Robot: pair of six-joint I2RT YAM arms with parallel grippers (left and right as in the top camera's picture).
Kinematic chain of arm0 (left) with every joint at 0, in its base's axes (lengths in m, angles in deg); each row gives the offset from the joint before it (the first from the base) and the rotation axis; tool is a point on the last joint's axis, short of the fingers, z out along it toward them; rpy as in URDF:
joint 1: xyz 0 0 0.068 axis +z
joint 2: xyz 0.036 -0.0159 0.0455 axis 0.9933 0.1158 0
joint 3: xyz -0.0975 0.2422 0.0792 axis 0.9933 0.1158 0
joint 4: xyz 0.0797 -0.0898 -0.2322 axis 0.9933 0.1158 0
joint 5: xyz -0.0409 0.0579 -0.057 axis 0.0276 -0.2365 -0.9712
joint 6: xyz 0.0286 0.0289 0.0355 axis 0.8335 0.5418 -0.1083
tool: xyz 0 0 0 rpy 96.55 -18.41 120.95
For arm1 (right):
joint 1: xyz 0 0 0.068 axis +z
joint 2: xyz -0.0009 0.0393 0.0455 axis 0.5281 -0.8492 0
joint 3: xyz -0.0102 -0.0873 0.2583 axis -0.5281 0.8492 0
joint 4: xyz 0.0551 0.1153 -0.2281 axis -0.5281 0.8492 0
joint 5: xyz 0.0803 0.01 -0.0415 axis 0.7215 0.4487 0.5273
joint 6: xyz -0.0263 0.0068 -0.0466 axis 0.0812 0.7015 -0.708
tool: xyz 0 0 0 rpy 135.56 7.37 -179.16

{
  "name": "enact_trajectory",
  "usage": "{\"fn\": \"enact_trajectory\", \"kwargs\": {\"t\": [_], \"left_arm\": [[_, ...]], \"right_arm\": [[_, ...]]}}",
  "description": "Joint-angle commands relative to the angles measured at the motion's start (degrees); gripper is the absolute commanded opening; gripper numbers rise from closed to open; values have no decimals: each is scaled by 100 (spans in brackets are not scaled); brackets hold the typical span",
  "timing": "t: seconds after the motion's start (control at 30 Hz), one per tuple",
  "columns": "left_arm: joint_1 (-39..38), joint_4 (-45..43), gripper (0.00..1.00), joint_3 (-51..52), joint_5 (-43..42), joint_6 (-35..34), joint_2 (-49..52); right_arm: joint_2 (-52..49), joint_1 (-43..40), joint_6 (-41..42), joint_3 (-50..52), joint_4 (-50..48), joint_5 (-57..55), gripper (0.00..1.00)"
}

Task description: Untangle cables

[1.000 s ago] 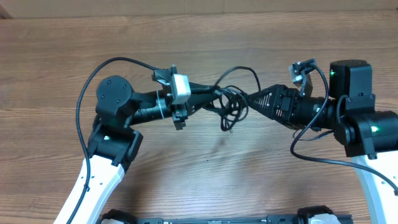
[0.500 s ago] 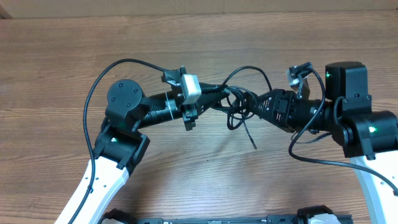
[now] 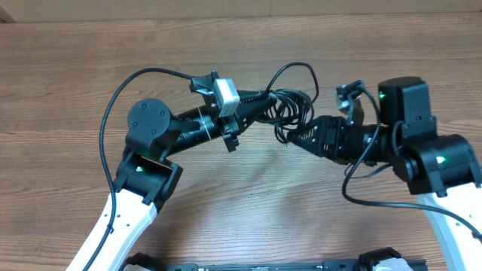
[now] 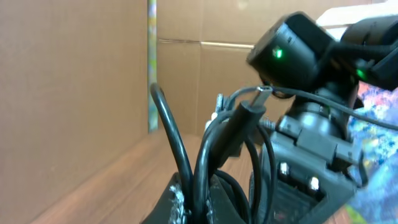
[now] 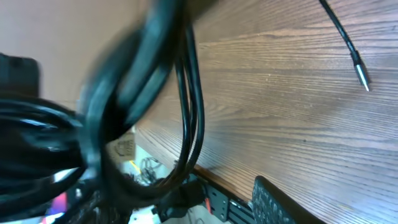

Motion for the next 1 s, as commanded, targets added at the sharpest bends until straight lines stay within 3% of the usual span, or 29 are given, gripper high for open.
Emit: {"fn": "enact_trajectory", "kwargs": {"t": [0.0,0.23,0.5,0.57,0.6,0.67,0.7,0.73,0.87,0.97], "left_arm": [[-136,-188,4,-55,26,-310,-37],[-212,-173,4,-55,-361,-358,-37],[-212,-170,4,-55,-463,-651,-37],[-212,-168,4,-55,-461,-651,-37],[-212,-157,4,-55,-457,-651,-37],[-212,-149,4,-55,-457,-651,-37],[-212,-129,4,-55,-457,-651,-37],[-210,-114,4,-55,-457,-651,-37],[-208,-13,4,-55,-175,-678,-37],[-175,448,4,-55,890,-1268,-37]], "right_arm": [[-11,136,-39,-92,-2,-667,57],[-39,133,-131,-92,-382,-914,60],[-39,133,-1202,-92,-835,-916,64],[-39,133,-1255,-92,-835,-918,53],[-39,133,-1255,-92,-835,-920,39],[-39,133,-1255,-92,-835,-929,24],[-39,133,-1255,-92,-833,-977,9],[-39,133,-1252,-92,-831,-1023,4],[-37,133,-1250,-92,-826,-1043,4],[31,133,-1248,-92,-872,-1045,4]]}}
